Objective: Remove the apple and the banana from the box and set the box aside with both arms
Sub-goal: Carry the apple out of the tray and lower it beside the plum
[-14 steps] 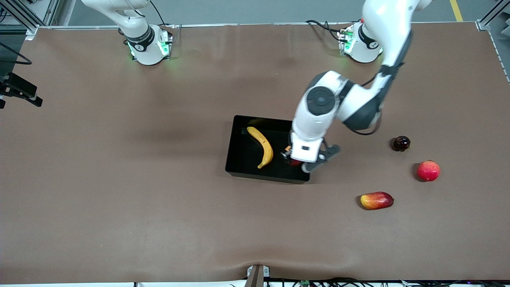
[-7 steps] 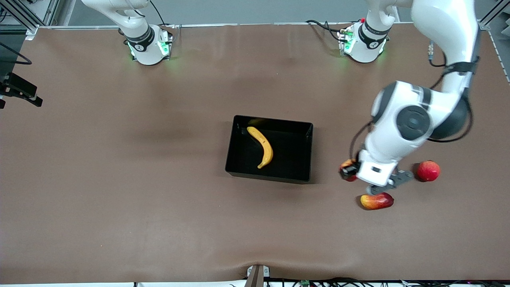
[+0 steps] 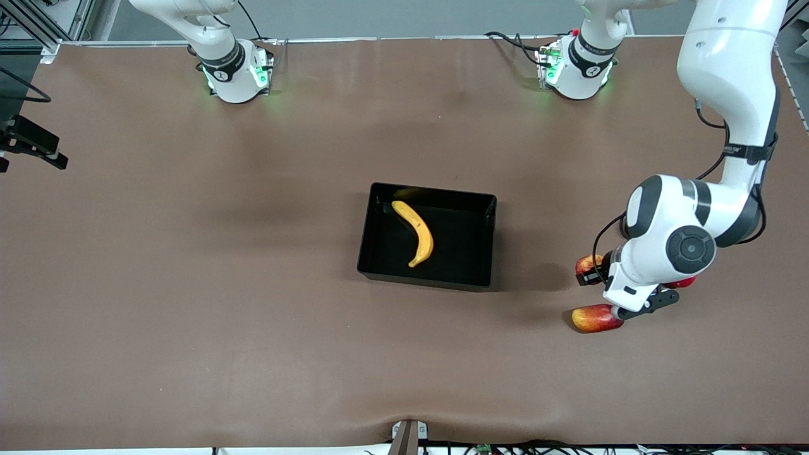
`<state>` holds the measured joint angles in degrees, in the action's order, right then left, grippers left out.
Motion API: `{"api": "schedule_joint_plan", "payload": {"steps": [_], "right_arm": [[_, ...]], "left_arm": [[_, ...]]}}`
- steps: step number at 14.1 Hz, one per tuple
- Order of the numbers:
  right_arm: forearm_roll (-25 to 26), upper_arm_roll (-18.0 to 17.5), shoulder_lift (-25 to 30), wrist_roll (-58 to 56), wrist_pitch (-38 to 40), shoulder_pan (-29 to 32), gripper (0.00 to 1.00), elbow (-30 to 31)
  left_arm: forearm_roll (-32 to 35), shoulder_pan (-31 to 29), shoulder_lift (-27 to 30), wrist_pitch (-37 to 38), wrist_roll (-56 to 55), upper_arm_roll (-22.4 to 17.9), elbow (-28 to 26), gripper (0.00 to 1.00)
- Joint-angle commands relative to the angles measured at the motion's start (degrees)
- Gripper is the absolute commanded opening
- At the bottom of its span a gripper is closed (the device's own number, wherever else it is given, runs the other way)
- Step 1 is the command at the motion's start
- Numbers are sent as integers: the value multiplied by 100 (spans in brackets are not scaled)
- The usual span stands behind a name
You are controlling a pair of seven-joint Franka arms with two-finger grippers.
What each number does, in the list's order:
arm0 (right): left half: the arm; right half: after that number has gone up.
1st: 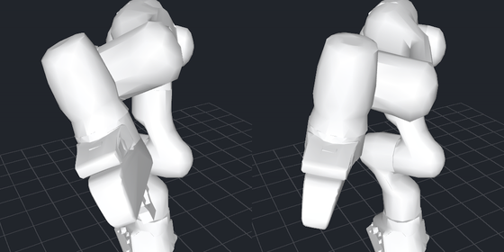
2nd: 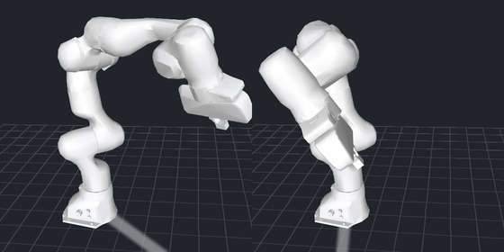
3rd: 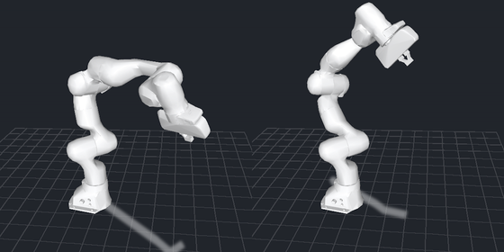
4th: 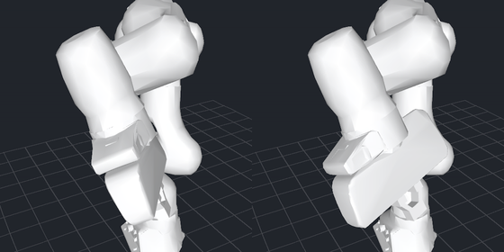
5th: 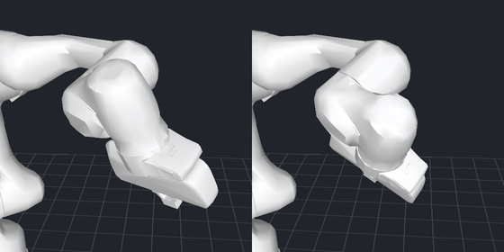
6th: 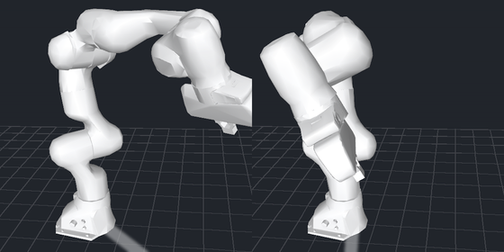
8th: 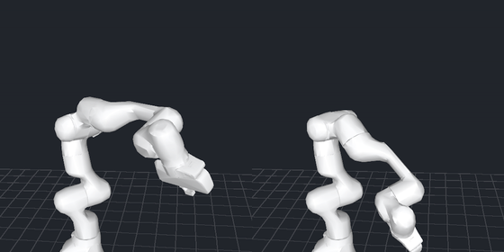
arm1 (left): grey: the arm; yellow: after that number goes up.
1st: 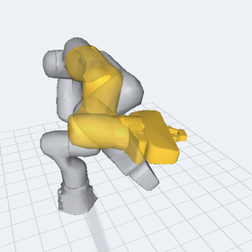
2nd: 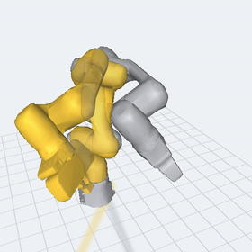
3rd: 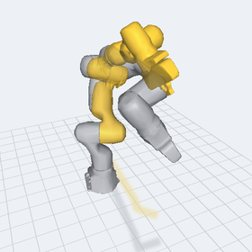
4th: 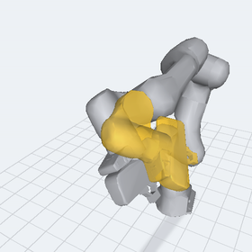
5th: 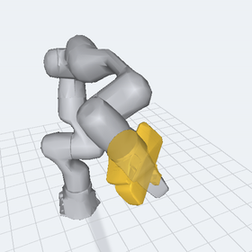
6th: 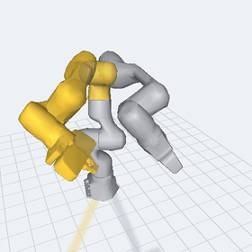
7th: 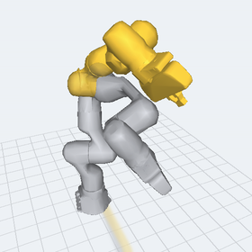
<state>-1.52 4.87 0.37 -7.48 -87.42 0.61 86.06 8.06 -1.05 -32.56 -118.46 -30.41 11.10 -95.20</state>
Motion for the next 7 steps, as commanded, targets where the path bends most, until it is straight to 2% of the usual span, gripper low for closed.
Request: {"api": "schedule_joint_plan", "payload": {"steps": [1,7], "right_arm": [[-94,-21,-46,-8,14,28,100,-98],[-103,-21,-46,-8,14,-8,100,-98]], "left_arm": [[135,-18,39,-81,70,68,-271,0],[459,-166,39,-212,88,68,-666,0]]}}
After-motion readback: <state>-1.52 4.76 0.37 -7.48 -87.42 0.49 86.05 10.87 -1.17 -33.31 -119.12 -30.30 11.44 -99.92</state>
